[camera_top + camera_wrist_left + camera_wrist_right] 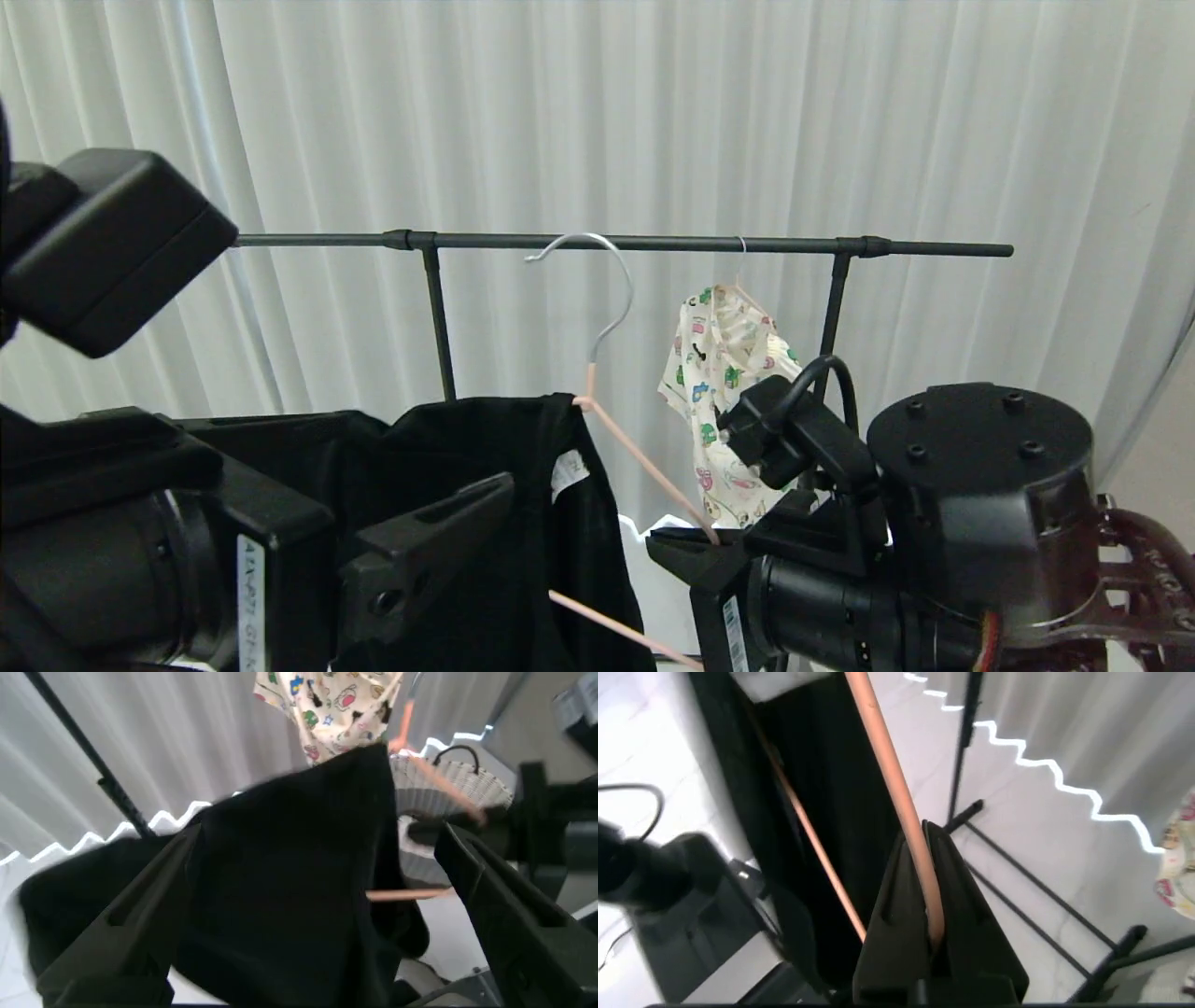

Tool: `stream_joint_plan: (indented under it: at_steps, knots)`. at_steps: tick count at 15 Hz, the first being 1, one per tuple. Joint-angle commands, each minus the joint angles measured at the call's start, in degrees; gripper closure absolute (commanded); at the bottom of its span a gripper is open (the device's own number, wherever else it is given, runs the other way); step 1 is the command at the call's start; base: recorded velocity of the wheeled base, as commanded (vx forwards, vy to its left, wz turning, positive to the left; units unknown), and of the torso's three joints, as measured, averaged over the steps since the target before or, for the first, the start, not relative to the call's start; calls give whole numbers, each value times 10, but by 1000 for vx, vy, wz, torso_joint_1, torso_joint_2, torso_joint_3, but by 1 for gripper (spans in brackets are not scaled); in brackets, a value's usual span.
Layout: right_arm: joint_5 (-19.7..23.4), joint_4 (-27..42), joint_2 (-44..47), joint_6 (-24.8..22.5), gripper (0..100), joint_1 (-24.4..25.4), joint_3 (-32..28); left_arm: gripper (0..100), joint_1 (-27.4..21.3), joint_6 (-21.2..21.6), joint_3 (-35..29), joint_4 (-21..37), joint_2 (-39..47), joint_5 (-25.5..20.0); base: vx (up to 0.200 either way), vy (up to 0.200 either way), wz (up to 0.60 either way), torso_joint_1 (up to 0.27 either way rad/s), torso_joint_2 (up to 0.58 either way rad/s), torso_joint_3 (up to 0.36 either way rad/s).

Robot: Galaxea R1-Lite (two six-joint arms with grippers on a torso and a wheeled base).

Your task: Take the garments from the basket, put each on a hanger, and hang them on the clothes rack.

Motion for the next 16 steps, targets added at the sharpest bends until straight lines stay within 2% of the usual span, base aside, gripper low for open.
stream_joint_plan:
  at_steps: [1,4,7,9,10,11,14,16]
  knots:
    - [-1,-8,-13,-1,100,-18,1,0,0,9,28,0,-37,1,0,0,0,0,0,0]
    - [-11,-37,-22,-15,100,-25,23,0,-2,55,82,-1,-86,0,0,0,0,0,0,0]
    - [-6,-37,-61,-60,100,-26,84,0,-1,123,119,-3,-149,-17,0,0,0,0,0,0]
    - [1,-37,-92,-80,100,-24,121,0,1,159,126,-3,-193,-101,0,0,0,0,0,0]
    - [1,-37,-92,-80,100,-24,121,0,1,159,126,-3,-193,-101,0,0,0,0,0,0]
    - [25,-37,-123,-106,100,-16,153,0,47,202,139,-3,-207,-167,0,0,0,0,0,0]
    - [28,-37,-144,-136,100,15,184,0,117,282,141,-22,-196,-287,0,0,0,0,0,0]
    - [26,-37,-148,-161,100,38,199,0,147,315,147,-33,-172,-352,0,0,0,0,0,0]
